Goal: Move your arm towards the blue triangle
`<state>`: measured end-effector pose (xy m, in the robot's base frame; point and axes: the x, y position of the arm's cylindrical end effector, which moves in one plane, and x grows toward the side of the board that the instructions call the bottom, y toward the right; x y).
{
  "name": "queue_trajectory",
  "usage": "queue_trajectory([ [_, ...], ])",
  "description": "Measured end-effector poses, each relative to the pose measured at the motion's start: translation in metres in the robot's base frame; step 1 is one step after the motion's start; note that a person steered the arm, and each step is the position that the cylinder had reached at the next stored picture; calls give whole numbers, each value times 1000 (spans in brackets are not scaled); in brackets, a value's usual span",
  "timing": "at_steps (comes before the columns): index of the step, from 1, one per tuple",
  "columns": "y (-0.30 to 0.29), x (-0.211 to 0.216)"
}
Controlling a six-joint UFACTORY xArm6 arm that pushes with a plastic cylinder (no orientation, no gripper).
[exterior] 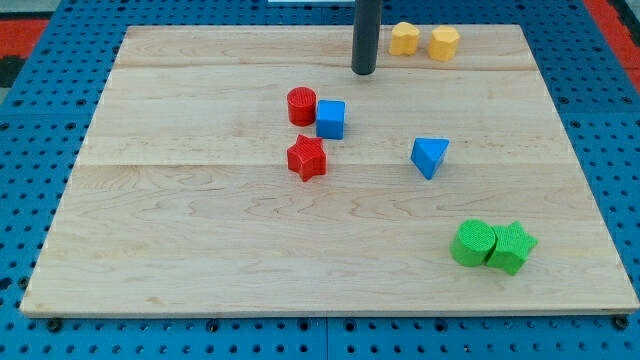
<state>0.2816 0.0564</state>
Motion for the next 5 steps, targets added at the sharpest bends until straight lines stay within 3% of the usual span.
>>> queue_trajectory([
  [5, 13, 3],
])
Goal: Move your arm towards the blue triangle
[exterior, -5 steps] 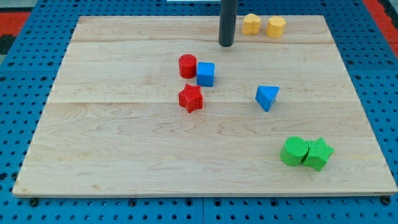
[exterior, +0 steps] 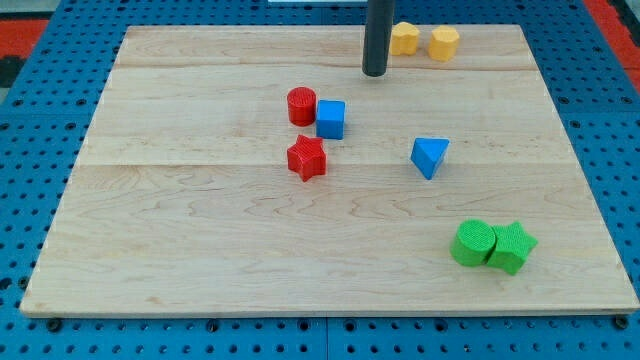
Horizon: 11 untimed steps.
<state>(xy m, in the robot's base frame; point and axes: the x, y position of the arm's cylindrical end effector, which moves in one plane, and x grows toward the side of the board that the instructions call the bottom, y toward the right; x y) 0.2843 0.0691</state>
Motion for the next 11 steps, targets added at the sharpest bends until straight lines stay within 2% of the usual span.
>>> queue_trajectory([
  [9, 9, 0],
  [10, 30, 50],
  [11, -6, 116],
])
